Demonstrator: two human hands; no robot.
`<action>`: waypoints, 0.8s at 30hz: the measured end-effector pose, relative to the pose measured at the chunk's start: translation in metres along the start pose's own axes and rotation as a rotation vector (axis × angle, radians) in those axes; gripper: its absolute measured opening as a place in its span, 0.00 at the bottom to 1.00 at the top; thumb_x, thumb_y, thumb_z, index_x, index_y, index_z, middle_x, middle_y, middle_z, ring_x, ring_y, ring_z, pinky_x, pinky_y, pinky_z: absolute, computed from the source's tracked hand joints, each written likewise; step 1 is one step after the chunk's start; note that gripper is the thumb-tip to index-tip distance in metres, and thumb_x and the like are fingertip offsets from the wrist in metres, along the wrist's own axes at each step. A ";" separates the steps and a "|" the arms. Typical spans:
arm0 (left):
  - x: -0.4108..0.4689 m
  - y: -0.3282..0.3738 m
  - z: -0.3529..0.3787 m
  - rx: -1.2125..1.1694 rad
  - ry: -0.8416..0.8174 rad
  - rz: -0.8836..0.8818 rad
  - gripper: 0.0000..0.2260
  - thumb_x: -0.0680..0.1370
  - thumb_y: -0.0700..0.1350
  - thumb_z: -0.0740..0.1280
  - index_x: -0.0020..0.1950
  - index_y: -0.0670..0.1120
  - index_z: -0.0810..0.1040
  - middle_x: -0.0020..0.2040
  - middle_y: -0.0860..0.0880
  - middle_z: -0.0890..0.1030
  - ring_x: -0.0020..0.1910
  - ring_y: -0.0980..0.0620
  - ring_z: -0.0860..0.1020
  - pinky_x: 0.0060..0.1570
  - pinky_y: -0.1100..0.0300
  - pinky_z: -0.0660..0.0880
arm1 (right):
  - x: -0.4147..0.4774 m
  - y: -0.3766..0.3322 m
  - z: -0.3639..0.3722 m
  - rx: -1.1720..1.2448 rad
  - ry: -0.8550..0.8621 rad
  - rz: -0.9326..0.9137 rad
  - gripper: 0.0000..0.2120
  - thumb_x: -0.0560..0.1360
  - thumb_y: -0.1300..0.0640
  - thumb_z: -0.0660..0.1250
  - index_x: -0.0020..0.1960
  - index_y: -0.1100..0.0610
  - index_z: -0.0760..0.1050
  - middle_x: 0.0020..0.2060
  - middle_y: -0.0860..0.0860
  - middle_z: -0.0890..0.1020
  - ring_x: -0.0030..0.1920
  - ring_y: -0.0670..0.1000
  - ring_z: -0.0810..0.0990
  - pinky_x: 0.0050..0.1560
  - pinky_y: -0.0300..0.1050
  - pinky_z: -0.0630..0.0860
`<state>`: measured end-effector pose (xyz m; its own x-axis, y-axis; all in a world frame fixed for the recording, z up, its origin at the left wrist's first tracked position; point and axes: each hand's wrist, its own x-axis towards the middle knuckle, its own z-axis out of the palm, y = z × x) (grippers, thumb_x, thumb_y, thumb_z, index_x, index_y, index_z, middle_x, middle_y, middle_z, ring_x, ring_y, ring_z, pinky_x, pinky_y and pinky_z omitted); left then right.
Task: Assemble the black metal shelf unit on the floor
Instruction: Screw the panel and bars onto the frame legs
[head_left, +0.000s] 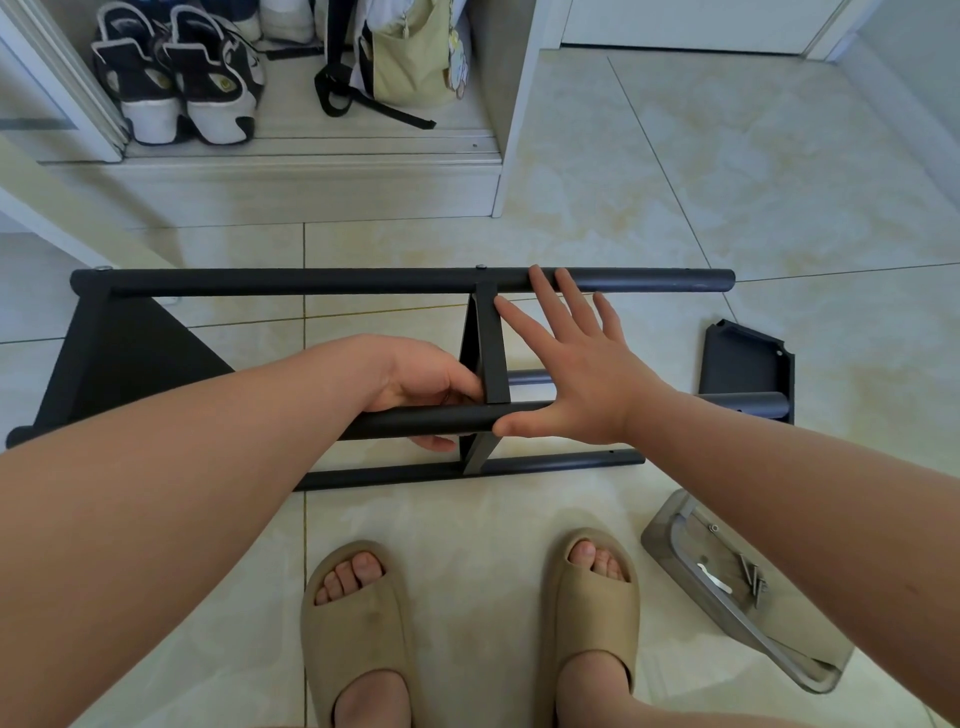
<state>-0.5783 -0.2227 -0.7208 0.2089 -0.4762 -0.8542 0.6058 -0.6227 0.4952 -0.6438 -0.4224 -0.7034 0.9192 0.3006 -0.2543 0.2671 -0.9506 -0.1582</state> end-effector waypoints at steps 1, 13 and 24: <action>0.000 0.000 0.001 0.013 0.011 0.003 0.06 0.80 0.43 0.65 0.52 0.46 0.82 0.40 0.49 0.84 0.40 0.54 0.81 0.48 0.53 0.80 | 0.000 0.000 0.000 -0.001 0.000 0.000 0.57 0.61 0.15 0.48 0.81 0.40 0.35 0.80 0.50 0.31 0.79 0.55 0.28 0.78 0.64 0.36; 0.000 -0.001 -0.003 -0.042 -0.043 -0.008 0.07 0.79 0.43 0.65 0.54 0.46 0.82 0.46 0.48 0.83 0.47 0.51 0.79 0.58 0.50 0.77 | 0.000 0.000 0.000 0.000 -0.009 0.002 0.57 0.61 0.15 0.49 0.81 0.40 0.34 0.80 0.50 0.30 0.79 0.55 0.27 0.78 0.64 0.36; 0.000 -0.002 -0.004 -0.066 -0.054 0.004 0.07 0.80 0.40 0.64 0.50 0.45 0.82 0.43 0.48 0.83 0.44 0.52 0.79 0.54 0.54 0.76 | 0.000 -0.001 -0.001 0.005 -0.007 0.004 0.57 0.61 0.15 0.49 0.81 0.40 0.35 0.80 0.50 0.31 0.79 0.55 0.28 0.78 0.64 0.37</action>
<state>-0.5767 -0.2195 -0.7226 0.1709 -0.5123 -0.8416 0.6545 -0.5794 0.4857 -0.6437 -0.4217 -0.7020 0.9182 0.2971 -0.2620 0.2615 -0.9515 -0.1622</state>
